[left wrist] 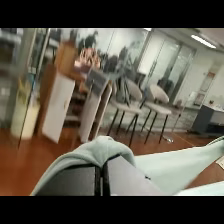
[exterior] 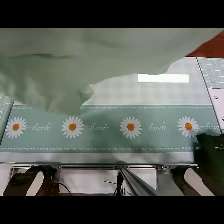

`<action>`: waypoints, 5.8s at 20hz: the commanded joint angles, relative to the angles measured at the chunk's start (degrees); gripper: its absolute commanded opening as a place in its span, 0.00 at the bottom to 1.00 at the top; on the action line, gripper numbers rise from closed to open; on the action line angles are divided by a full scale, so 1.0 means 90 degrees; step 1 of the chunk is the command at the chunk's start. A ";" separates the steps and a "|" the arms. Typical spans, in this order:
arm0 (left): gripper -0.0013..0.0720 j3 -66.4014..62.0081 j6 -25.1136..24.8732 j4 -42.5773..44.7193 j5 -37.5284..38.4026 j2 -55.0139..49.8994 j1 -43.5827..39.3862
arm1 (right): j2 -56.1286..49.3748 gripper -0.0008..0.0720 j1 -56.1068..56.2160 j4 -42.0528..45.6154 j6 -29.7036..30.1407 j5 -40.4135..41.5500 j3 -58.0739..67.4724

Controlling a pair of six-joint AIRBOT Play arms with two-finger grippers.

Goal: Fold the shirts.

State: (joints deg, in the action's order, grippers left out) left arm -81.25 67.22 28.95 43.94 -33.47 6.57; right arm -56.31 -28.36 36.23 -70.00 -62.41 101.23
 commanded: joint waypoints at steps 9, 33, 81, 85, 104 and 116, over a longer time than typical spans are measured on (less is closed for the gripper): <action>0.05 -0.3300 0.2606 0.1921 0.3123 0.0321 0.0194 | 0.3096 0.05 -0.0002 0.3361 -0.1940 -0.0908 0.0160; 0.05 0.1911 -0.0056 0.0714 0.1217 -0.4119 0.0165 | -0.2854 0.05 0.2620 0.4794 -0.1785 0.0675 -0.1586; 0.60 0.0860 0.0804 0.2827 0.3755 -0.7065 -0.0117 | -0.5030 0.40 0.2028 0.4828 -0.1549 -0.0979 -0.1110; 0.60 0.0874 0.1202 0.3235 0.4371 -0.6244 0.0750 | -0.4289 0.60 0.1802 0.5540 -0.1081 -0.2239 -0.0804; 0.75 0.7011 0.0585 0.2557 0.2946 -0.2793 0.1258 | -0.2793 0.61 -0.0328 0.3220 -0.0257 -0.2101 -0.3473; 0.05 0.7019 0.1112 0.1834 0.1139 -0.3075 -0.0639 | -0.2793 0.69 -0.0340 0.3696 -0.0284 -0.2584 -0.3475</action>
State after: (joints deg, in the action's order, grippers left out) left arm -18.20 76.82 45.30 56.03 -60.84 2.04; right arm -81.47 -31.33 65.84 -72.47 -83.88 70.00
